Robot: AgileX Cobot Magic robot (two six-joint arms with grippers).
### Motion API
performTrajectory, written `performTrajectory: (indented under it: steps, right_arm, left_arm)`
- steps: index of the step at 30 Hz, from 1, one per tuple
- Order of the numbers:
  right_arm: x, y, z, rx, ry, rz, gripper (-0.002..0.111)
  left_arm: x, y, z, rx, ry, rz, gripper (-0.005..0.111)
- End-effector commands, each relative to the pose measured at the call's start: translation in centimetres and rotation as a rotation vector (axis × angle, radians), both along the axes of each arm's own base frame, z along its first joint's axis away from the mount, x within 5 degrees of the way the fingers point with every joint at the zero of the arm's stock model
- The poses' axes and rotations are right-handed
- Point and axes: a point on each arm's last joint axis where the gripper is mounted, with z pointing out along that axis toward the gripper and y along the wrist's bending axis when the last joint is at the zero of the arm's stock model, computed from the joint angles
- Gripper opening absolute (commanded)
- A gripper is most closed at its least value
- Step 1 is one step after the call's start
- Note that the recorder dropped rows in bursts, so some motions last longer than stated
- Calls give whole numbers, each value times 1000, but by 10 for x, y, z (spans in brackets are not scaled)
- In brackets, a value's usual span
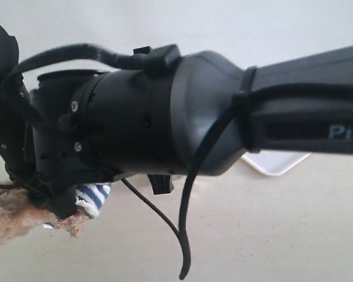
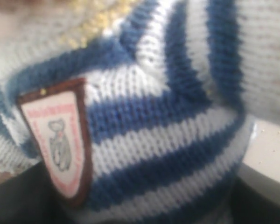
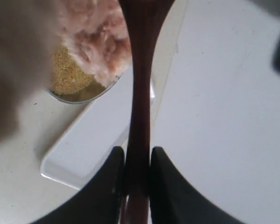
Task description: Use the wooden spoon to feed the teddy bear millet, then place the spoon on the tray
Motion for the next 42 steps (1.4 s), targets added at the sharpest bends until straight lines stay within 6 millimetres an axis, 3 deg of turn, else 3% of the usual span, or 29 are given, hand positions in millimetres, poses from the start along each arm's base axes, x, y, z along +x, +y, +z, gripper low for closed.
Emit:
performTrajectory:
  steps: [1, 10, 15, 29, 34, 42]
  right_arm:
    - [-3, 9, -11, -54, -46, 42, 0]
    - [-13, -5, -37, -145, -124, 74, 0]
    - [-11, -10, -17, -19, -178, 23, 0]
    - [-1, -20, -14, 23, -166, -45, 0]
    - [-2, -23, -3, 65, -182, -54, 0]
    - [15, -46, 11, 109, -152, -147, 0]
  left_arm:
    - [0, -2, 4, -15, -10, 1, 5]
    - [0, -2, 4, -15, -10, 1, 5]
    - [0, -2, 4, -15, -10, 1, 5]
    - [0, -2, 4, -16, -12, 1, 5]
    - [0, -2, 4, -16, -12, 1, 5]
    - [0, -2, 4, -15, -10, 1, 5]
